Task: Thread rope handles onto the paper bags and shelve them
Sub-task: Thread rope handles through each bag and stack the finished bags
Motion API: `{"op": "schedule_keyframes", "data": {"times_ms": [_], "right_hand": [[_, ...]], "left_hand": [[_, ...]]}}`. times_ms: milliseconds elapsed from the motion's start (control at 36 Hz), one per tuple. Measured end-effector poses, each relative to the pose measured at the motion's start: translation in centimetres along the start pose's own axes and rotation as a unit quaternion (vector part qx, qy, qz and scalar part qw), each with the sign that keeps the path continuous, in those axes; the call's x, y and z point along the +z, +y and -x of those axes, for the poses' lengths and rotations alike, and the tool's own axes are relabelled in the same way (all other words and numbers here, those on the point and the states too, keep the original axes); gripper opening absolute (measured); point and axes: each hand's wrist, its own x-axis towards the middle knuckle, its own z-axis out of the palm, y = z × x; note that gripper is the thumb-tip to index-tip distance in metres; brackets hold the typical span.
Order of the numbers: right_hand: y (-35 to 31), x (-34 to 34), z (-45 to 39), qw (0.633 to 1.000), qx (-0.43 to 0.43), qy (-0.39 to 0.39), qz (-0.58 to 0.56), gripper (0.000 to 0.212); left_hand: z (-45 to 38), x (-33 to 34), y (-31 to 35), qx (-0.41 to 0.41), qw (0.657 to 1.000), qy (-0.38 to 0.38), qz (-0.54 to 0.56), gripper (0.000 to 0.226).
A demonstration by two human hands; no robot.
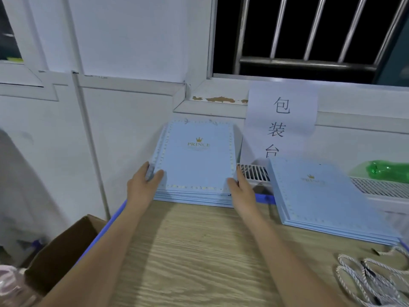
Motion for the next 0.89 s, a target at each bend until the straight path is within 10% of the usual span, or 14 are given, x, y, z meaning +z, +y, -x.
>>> {"op": "schedule_keyframes", "data": {"times_ms": [667,889], "right_hand": [[0.4,-0.4,-0.1,0.987,0.028,-0.04,0.15,0.059],[0.3,-5.7,2.1,0.964,-0.075,-0.046,0.25,0.054]], "left_hand": [[0.5,1.1,0.6,0.055,0.986,-0.151,-0.038,0.052],[1.9,2.3,5.6,0.118,0.96,-0.041,-0.252,0.064]]}}
